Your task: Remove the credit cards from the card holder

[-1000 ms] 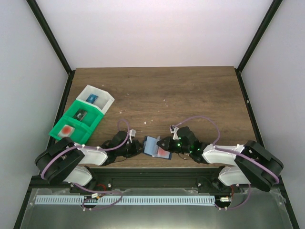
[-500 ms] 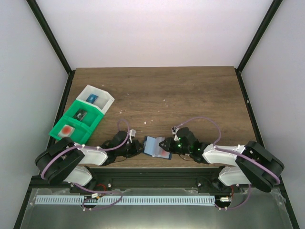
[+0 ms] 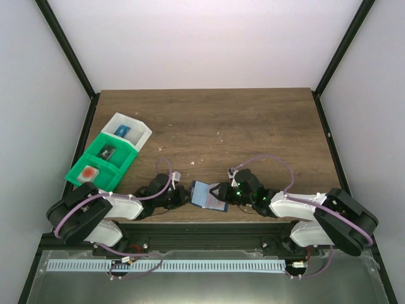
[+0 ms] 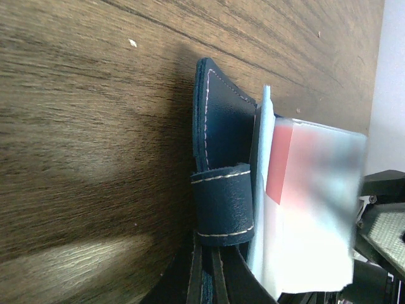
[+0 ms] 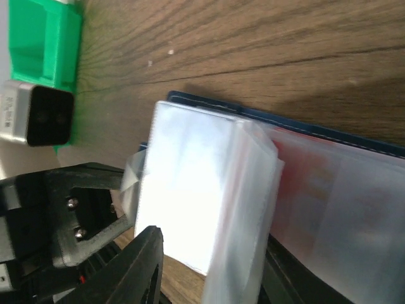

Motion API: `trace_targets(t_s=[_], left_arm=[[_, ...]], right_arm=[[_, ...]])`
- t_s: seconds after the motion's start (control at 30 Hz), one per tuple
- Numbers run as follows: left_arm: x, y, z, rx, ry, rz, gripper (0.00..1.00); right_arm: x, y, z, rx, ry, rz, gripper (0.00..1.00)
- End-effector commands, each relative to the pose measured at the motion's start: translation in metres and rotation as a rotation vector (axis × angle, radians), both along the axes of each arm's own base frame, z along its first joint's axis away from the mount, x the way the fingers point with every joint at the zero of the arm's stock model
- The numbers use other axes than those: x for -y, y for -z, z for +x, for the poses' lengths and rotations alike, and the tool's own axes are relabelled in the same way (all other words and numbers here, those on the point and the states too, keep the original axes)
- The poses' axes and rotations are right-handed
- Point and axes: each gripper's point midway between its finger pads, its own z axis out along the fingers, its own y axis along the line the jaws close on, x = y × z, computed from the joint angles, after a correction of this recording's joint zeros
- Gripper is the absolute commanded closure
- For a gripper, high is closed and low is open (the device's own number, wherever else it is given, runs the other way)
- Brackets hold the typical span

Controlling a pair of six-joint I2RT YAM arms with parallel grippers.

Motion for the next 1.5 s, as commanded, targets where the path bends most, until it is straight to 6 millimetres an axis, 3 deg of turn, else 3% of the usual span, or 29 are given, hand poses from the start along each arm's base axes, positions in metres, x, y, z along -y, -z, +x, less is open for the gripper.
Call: trace_targets(t_s=[0.0,0.2,0.53,0.9,1.17,1.3,1.47], left_arm=[[0.001,0.001,-0.004,0.000,0.013,-0.002,1.00],[0.006,-0.002,-0.004,-0.002,0.025,-0.026,1.00],[0.008,-0.005,-0.005,-0.004,0.029,-0.040,0.95],[-0.008,-0.011,-0.001,0.015,-0.035,0.017,0.66],[-0.020,-0.054,0.018,0.147,-0.108,0.062,0.54],[-0.013,-0.072,0.020,0.202,-0.083,0.008,0.55],[0.005,-0.056,0.014,0.183,0.024,-0.009,0.78]], right_arm=[[-0.019,-0.028,0.000,0.068,-0.070,0.105,0.57],[-0.030,-0.033,0.000,0.068,-0.106,0.142,0.50],[-0.044,-0.030,0.005,0.036,-0.147,0.120,0.50],[-0.020,-0.007,-0.001,0.007,-0.097,0.016,0.58],[-0.011,0.016,-0.009,-0.039,-0.090,-0.030,0.63],[-0.008,0.021,-0.010,-0.048,-0.082,-0.045,0.64],[-0.004,0.026,-0.009,-0.052,-0.072,-0.067,0.64]])
